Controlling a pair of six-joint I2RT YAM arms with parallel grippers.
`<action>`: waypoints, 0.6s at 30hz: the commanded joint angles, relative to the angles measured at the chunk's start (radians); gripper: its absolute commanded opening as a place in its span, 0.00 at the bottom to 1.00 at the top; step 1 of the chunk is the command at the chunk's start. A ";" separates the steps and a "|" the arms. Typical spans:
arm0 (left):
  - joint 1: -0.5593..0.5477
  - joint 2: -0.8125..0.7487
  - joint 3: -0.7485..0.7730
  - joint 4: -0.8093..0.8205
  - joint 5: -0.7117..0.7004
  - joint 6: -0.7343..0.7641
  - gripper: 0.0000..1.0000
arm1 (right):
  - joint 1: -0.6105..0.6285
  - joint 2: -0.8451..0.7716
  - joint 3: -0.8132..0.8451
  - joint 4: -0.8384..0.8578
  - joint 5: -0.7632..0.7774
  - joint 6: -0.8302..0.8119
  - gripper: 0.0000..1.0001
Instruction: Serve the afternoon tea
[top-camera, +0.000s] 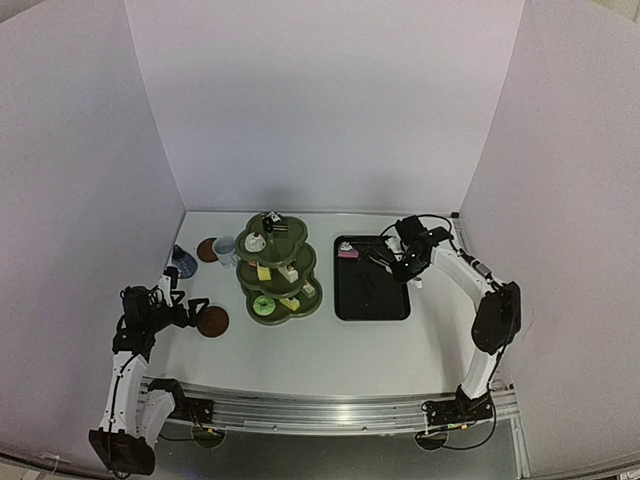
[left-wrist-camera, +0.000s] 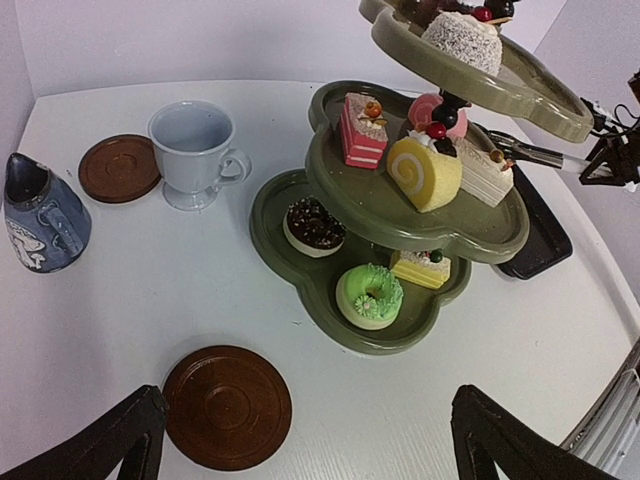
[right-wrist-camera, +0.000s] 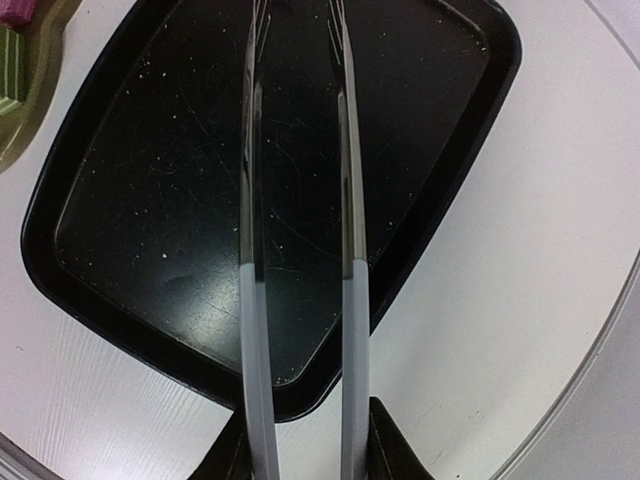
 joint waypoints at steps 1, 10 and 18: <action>0.003 0.023 0.056 -0.012 -0.009 0.037 1.00 | -0.003 0.042 0.022 0.027 -0.043 -0.076 0.30; 0.003 0.044 0.059 -0.001 -0.013 0.042 1.00 | -0.003 0.123 0.064 0.027 -0.008 -0.108 0.30; 0.003 0.048 0.060 0.001 -0.016 0.042 1.00 | -0.023 0.171 0.104 0.026 0.028 -0.126 0.31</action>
